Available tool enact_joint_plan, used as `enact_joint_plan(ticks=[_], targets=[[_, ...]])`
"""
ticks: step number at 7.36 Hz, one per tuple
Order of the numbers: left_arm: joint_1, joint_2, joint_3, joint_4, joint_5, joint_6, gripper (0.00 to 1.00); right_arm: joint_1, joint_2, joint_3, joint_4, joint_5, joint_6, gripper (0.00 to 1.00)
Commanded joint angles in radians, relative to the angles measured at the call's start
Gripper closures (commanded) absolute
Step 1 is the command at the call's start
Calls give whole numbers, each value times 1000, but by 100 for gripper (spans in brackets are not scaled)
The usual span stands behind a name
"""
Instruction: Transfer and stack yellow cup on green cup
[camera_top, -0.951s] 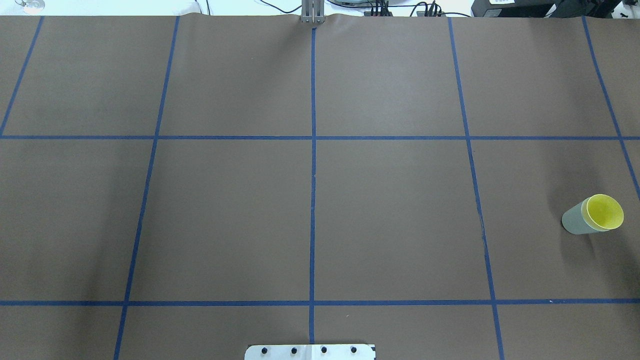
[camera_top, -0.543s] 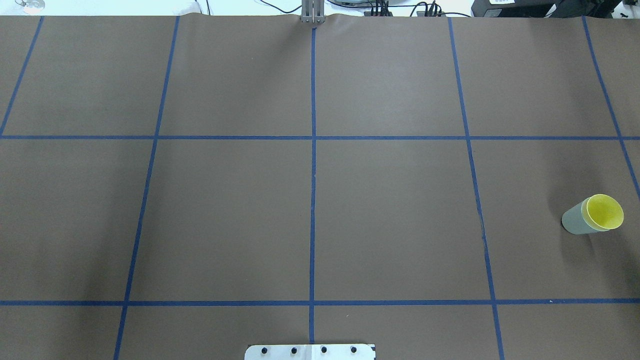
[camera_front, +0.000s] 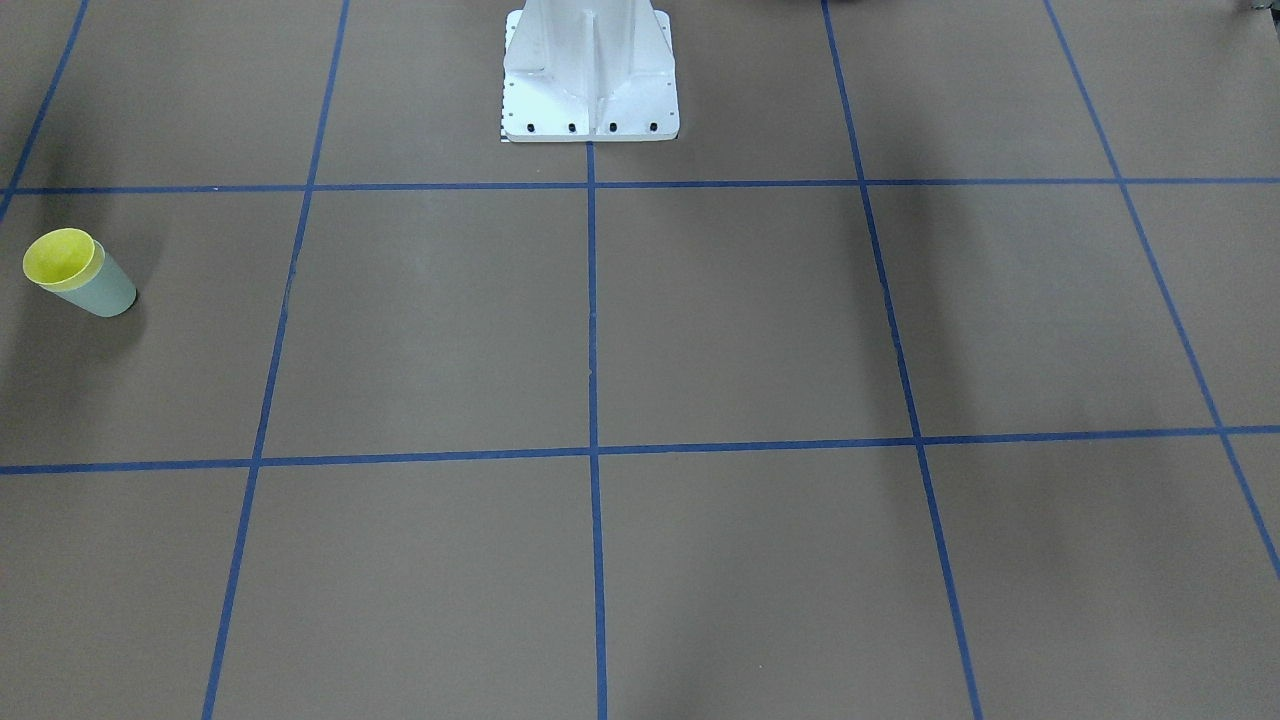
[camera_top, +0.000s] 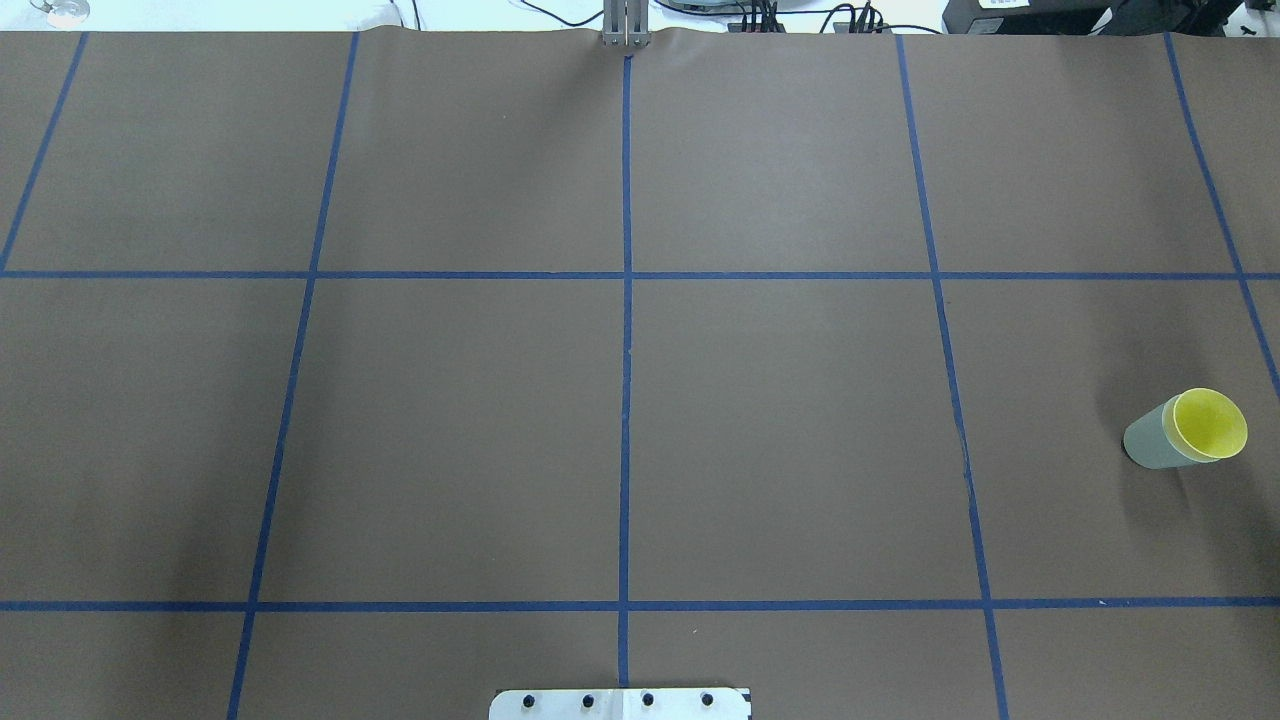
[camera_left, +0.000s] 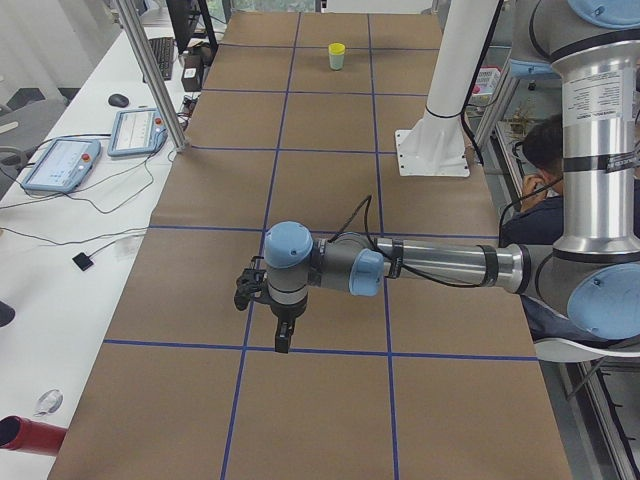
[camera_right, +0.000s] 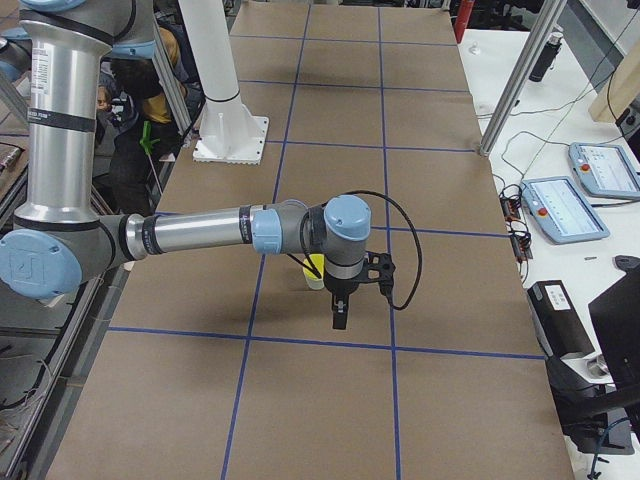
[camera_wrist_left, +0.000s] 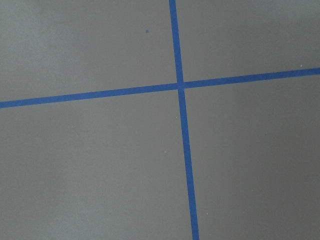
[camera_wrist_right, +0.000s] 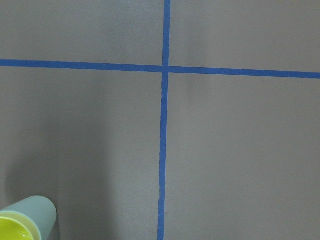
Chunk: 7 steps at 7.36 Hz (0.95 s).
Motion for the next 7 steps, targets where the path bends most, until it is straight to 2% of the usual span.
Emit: enact_joint_plan(ticks=[1,7], targets=[[3,0,1,-1,3,-1,0,0,0,-1,1,1,2,0],[3,3,-17,-8,-4,2,0,-2,0,-20,1,0,0,0]])
